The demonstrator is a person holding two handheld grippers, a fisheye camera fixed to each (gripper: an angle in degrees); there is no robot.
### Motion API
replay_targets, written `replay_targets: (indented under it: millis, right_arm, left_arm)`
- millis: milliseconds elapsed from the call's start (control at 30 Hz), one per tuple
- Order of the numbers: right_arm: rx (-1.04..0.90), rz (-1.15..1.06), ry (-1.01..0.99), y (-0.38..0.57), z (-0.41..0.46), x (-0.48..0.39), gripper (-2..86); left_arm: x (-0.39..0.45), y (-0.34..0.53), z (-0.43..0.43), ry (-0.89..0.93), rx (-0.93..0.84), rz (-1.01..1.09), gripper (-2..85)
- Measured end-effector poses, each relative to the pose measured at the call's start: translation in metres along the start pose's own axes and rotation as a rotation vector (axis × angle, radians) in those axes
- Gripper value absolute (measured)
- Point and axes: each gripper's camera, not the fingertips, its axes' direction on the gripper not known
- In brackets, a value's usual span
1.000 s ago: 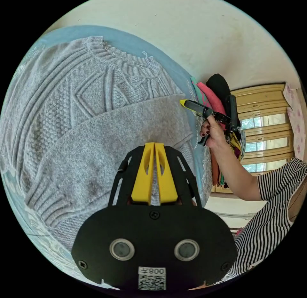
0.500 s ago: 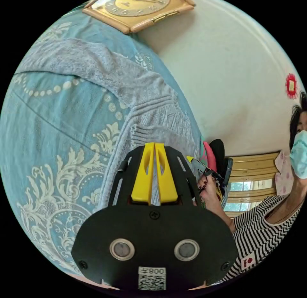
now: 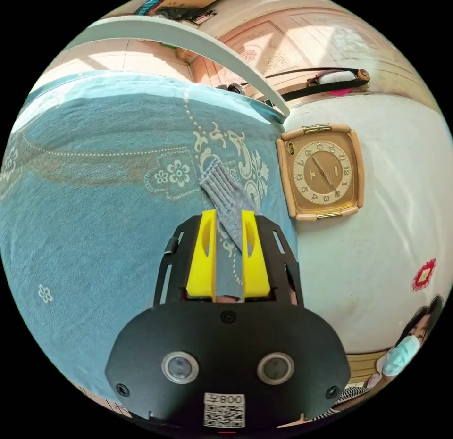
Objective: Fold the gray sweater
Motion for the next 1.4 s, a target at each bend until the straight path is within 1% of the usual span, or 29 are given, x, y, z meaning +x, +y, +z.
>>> replay_targets:
  millis: [67,133,200,233,300,333,367,400,467,500,567,667,767,933,1100,1200,1300,1400]
  right_arm:
    - [0.031,-0.009,0.019,-0.001,0.013,0.004,0.3]
    - [0.029,-0.001,0.011,-0.002,0.018,0.012,0.5]
    - [0.012,0.013,-0.005,-0.002,0.022,0.023,0.8]
    - [0.011,0.033,-0.017,-0.002,0.021,0.031,1.1]
    - [0.056,0.062,-0.038,0.003,0.013,0.043,2.1]
    - [0.102,0.087,-0.072,0.006,0.004,0.051,3.0]
    - [0.144,0.111,-0.138,0.008,-0.006,0.062,5.0]
    - [0.163,0.120,-0.183,0.008,-0.010,0.067,6.0]
    - [0.269,0.129,-0.347,0.007,-0.030,0.084,6.9]
    - [0.294,0.133,-0.375,0.007,-0.034,0.088,7.0]
    - [0.360,0.141,-0.451,0.005,-0.046,0.104,7.6]
    - [0.363,0.159,-0.469,0.009,-0.044,0.126,8.8]
    - [0.366,0.178,-0.516,0.024,-0.036,0.149,10.2]
    - [0.336,0.181,-0.441,0.052,-0.024,0.179,10.5]
    - [0.279,0.159,-0.443,0.082,-0.014,0.208,4.6]
    - [0.358,0.139,-0.426,0.122,-0.036,0.224,2.9]
    - [0.434,0.136,-0.412,0.180,-0.061,0.242,2.3]
    - [0.476,0.183,-0.388,0.249,-0.068,0.265,2.1]
  left_arm:
    - [-0.008,-0.007,0.004,0.013,-0.030,-0.035,6.1]
    - [-0.008,-0.009,0.006,-0.039,-0.057,-0.042,4.8]
    - [-0.003,-0.006,0.002,-0.024,-0.035,-0.026,3.9]
    - [0.005,-0.003,-0.001,0.011,-0.028,0.005,3.5]
    - [0.024,0.003,-0.006,0.083,-0.036,0.089,3.0]
    - [0.042,0.009,-0.008,0.110,-0.064,0.177,2.8]
    - [0.065,0.018,-0.008,0.108,-0.106,0.282,2.7]
    - [0.077,0.023,-0.008,0.113,-0.125,0.331,2.6]
    - [0.121,0.054,-0.004,0.158,-0.194,0.510,2.5]
    - [0.131,0.063,-0.002,0.159,-0.210,0.547,2.5]
    - [0.167,0.102,0.006,0.138,-0.270,0.697,2.4]
    - [0.201,0.151,0.019,0.093,-0.350,0.846,2.3]
    - [0.225,0.193,0.029,0.056,-0.414,0.949,2.3]
    - [0.259,0.246,0.037,0.018,-0.461,1.073,2.3]
    - [0.298,0.290,0.042,-0.012,-0.458,1.177,2.3]
    - [0.325,0.317,0.044,0.012,-0.444,1.218,2.3]
    - [0.350,0.345,0.046,0.079,-0.445,1.246,2.3]
    - [0.369,0.383,0.056,0.117,-0.491,1.301,2.4]
